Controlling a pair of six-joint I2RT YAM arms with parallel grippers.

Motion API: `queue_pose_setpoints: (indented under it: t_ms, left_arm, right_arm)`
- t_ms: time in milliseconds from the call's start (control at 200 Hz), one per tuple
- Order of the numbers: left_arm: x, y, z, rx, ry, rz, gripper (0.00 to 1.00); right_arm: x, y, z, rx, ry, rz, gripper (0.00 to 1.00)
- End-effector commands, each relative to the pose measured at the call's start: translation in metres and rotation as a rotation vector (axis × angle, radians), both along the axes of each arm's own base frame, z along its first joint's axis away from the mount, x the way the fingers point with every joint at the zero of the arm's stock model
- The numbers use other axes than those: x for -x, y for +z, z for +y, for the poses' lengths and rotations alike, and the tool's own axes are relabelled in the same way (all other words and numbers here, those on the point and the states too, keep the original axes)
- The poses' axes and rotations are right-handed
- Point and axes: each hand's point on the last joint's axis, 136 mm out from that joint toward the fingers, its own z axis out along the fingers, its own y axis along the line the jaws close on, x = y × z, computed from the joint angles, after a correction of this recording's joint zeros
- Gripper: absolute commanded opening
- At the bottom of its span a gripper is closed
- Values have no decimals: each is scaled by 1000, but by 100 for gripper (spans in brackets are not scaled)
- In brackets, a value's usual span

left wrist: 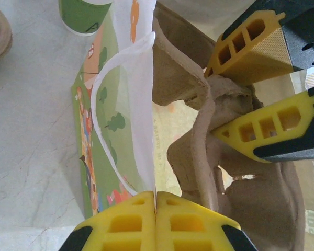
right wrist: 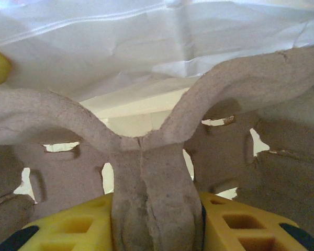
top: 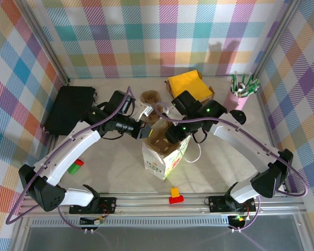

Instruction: Pack the takeout coffee

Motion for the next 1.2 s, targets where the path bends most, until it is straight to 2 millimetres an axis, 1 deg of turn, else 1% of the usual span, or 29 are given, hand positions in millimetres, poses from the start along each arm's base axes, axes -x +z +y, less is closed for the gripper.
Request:
queue_pose_setpoints:
  t_ms: [0, 90, 225, 355, 545, 725, 825, 980, 1070, 1200]
  left_arm:
    - [13, 10, -2, 30, -69, -23, 0]
    - [13, 11, -2, 27, -68, -24, 0]
    - [14, 10, -1, 23, -79, -28, 0]
    - [15, 9, 0, 12, -86, -28, 0]
    - [15, 12, 1, 7, -97, -43, 0]
    - [15, 15, 0, 8, -104, -53, 0]
    - [14, 17, -1, 12, -106, -49, 0]
    - [10, 17, -1, 14, -81, -51, 0]
    - [7, 17, -3, 23, -64, -49, 0]
    - [4, 19, -5, 39, -48, -44, 0]
  right_arm:
    - [-10, 7, -7, 35, -19, -39, 40]
    - [-11, 9, -8, 35, -23, -42, 40]
    - [-12, 7, -13, 49, -36, -37, 41]
    - [-12, 13, -16, 29, -45, -37, 41]
    - [-7, 27, -11, -37, -37, -21, 41]
    - [-4, 32, -7, -65, -24, -17, 41]
    - [-5, 30, -6, -68, -17, -19, 41]
    - [-3, 20, -2, -69, 7, 1, 41]
    - [2, 16, 4, -72, 43, 18, 41]
    - [12, 10, 13, -26, 125, -9, 41]
